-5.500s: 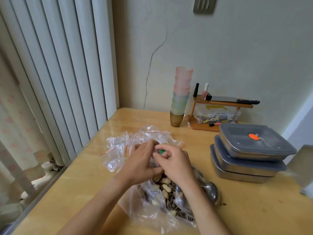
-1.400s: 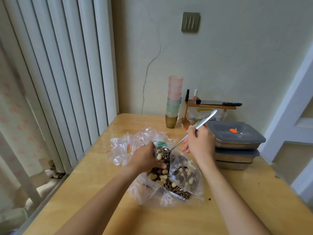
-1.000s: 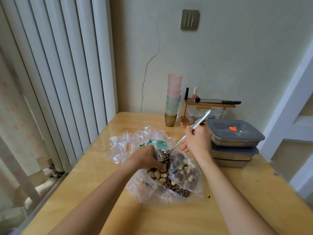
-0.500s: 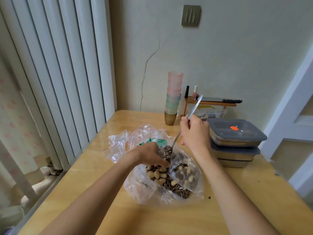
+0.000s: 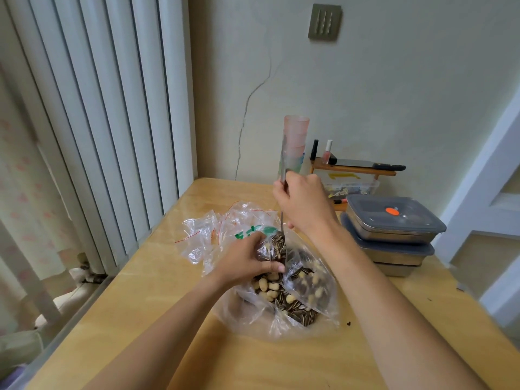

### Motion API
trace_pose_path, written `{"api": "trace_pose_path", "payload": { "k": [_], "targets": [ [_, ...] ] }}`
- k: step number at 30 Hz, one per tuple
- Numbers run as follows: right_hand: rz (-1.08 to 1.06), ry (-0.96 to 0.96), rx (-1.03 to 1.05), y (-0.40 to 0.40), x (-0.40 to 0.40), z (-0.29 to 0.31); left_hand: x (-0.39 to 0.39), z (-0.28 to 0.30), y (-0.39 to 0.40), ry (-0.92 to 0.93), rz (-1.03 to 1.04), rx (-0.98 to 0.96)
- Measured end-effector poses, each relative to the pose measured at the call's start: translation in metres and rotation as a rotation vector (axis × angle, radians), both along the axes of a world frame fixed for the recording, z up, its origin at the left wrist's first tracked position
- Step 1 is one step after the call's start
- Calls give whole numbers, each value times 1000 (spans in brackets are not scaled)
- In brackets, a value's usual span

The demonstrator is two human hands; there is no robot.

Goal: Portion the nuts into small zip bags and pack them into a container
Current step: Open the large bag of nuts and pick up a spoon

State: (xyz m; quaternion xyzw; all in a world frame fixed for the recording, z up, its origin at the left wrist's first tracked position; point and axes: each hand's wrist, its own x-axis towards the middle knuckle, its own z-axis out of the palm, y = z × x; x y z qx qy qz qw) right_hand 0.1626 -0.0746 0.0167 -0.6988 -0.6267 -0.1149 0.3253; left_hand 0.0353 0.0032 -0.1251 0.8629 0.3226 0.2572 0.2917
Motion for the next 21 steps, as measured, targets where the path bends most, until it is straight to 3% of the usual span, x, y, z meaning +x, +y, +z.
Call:
{"api": "trace_pose_path", "payload": {
  "k": [7, 14, 21],
  "targets": [
    [64, -122, -104, 13, -10, -1, 6, 3, -3, 42, 55, -143],
    [41, -154, 73, 9, -3, -16, 13, -1, 5, 82, 135, -170],
    [126, -295, 254, 7, -11, -9, 21, 0, 1, -52, 202, -164]
  ]
}}
